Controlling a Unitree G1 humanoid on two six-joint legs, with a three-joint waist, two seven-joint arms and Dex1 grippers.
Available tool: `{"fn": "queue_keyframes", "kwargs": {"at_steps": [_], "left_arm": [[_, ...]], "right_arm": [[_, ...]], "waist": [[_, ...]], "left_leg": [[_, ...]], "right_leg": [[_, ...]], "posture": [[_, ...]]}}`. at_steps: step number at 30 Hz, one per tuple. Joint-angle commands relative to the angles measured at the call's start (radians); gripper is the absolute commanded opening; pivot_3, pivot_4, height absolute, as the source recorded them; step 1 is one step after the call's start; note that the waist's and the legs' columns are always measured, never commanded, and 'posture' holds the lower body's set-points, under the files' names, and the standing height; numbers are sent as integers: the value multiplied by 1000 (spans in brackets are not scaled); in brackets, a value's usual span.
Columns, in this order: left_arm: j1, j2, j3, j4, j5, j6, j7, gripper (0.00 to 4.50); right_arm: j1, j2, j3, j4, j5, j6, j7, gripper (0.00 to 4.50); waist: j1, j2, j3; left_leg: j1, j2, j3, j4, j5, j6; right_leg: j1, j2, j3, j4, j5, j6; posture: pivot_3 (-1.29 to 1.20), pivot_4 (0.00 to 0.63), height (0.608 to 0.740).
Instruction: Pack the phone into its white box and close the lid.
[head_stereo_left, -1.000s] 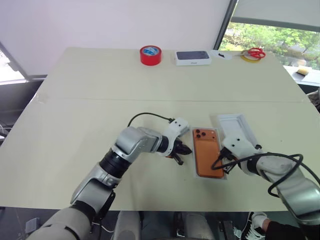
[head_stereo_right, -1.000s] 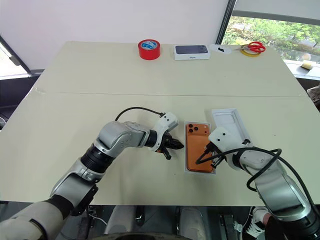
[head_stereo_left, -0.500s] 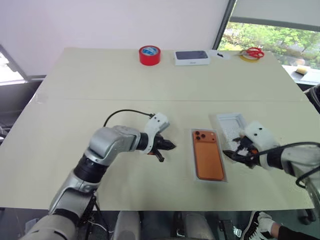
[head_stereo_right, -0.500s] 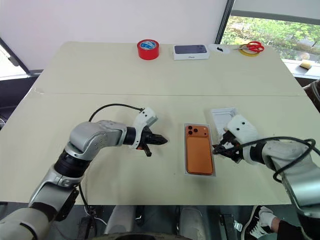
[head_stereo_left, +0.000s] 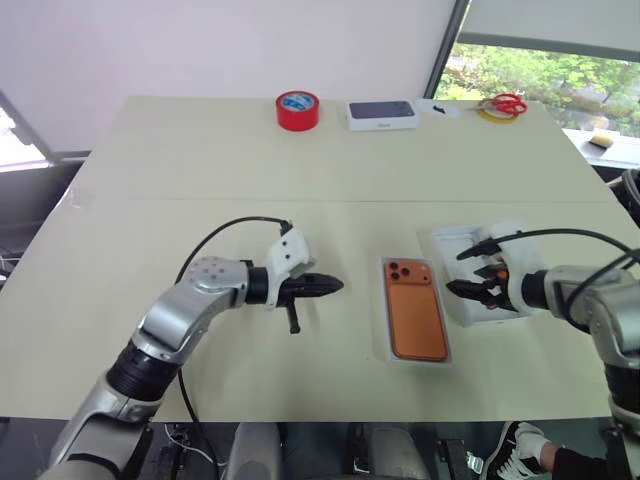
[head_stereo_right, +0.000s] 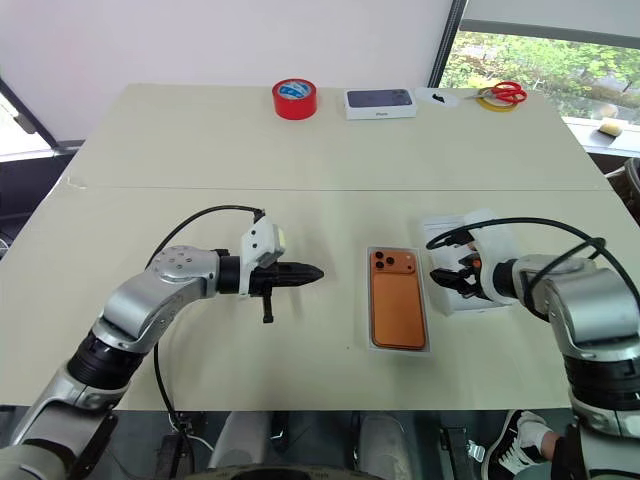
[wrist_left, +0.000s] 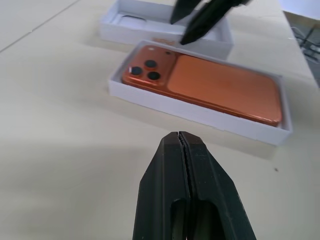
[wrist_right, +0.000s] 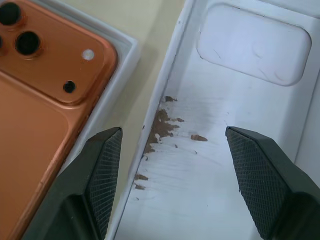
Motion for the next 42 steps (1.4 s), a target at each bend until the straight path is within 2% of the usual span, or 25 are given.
{"fn": "queue_keyframes", "kwargs": {"at_steps": [1, 2, 5, 9, 10, 15, 19, 22, 24, 26, 29, 31, 32, 33, 38, 40, 42], "left_arm": [[9, 17, -13, -47, 33, -69, -37, 0], [12, 19, -14, -49, 39, -81, -41, 0], [23, 17, -5, -46, 53, -113, -39, 0], [34, 22, 4, -36, 76, -133, -33, 0], [36, 23, 5, -34, 79, -137, -32, 0], [45, 18, 20, -15, 89, -147, -19, 0], [52, 21, 51, 7, 97, -163, -4, 0], [44, 10, 107, 57, 75, -155, 15, 0], [37, 1, 138, 79, 58, -146, 21, 0], [18, -10, 169, 112, 49, -142, 31, 0], [2, -14, 179, 138, 56, -152, 29, 0], [-7, -16, 180, 146, 57, -159, 25, 0], [-11, -18, 181, 149, 57, -161, 24, 0], [-15, -21, 184, 150, 55, -161, 25, 0], [-26, -46, 172, 156, 64, -163, 25, 0], [-24, -55, 164, 152, 70, -163, 24, 0], [-21, -61, 153, 146, 73, -160, 20, 0]], "right_arm": [[-56, 22, 6, 25, -3, 35, -42, 3440], [-67, 29, 6, 32, -1, 45, -52, 3440], [-105, 52, 4, 58, 1, 88, -80, 2614], [-125, 54, -4, 55, 7, 124, -102, 440], [-127, 54, -7, 53, 9, 130, -105, 36], [-135, 69, -66, 27, 14, 184, -131, 36], [-221, 141, -255, 56, 76, 209, -152, 36], [-318, 206, -411, 91, 272, 209, -184, 36], [-351, 231, -467, 93, 422, 209, -224, 36], [-372, 291, -522, 98, 647, 209, -320, 36], [-364, 401, -560, 128, 954, 209, -569, 36], [-236, 388, -375, 92, 1416, -61, -912, 36], [-189, 392, -304, 61, 1547, -161, -1021, 36], [-149, 408, -245, 19, 1611, -236, -1094, 36], [69, 640, 16, -238, 1619, -545, -1385, 36], [136, 660, 83, -298, 1619, -621, -1449, 36], [178, 632, 120, -327, 1619, -662, -1475, 36]], "waist": [[1, 1, 0], [1, 1, 0], [3, 1, 0], [4, 1, 0], [3, 1, 0], [3, 1, 0], [-1, 1, 0], [-6, 1, 0], [-12, 1, 0], [-17, 1, 0], [-22, 1, 0], [-22, 1, 0], [-21, 1, 0], [-21, 1, 0], [-25, 1, 0], [-25, 1, 0], [-25, 1, 0]], "left_leg": [[0, 0, 0, 0, 0, 0], [0, 0, 0, 0, 0, 0], [0, 0, 0, 0, 0, 0], [0, 0, 0, 0, 0, 0], [0, 0, 1, 0, 0, 0], [0, 0, 0, 0, 0, 0], [0, 0, 1, 0, 0, 0], [0, 0, 2, 0, 0, 0], [0, 1, 2, 0, 0, 0], [0, 1, 1, 0, 0, 0], [0, 1, 1, 1, 0, 0], [0, 1, 2, 0, 0, 0], [0, 1, 2, 1, 0, 0], [0, 1, 2, 1, 0, 0], [0, 1, 1, 1, 0, 0], [0, 1, 1, 1, 0, 0], [-1, 1, 1, 2, 0, 0]], "right_leg": [[0, 0, 0, 0, 0, 0], [0, 0, 0, 0, 0, 0], [0, 0, 0, 0, 0, 0], [0, 0, 0, 0, 0, 0], [0, 0, 0, 0, 0, 0], [-1, 0, 0, 1, 0, 0], [-2, 0, 1, 3, 0, 0], [-3, 0, 1, 6, 0, 0], [-3, 0, 1, 7, 0, 0], [-3, 0, 1, 7, 0, 0], [-3, 0, 1, 9, 0, 0], [-4, 0, 2, 9, 0, 0], [-3, 0, 2, 9, 0, 0], [-3, 0, 2, 9, 0, 0], [-4, 0, 2, 11, 0, 1], [-4, 0, 2, 10, 0, 1], [-4, 0, 2, 10, 0, 1]], "posture": [[0, 150, 730], [0, 150, 730], [0, 150, 730], [0, 150, 730], [0, 150, 730], [0, 150, 730], [0, 150, 730], [0, 150, 730], [0, 150, 730], [0, 150, 730], [0, 150, 730], [0, 150, 730], [0, 150, 730], [0, 150, 730], [0, 150, 730], [0, 150, 730], [0, 150, 730]]}}
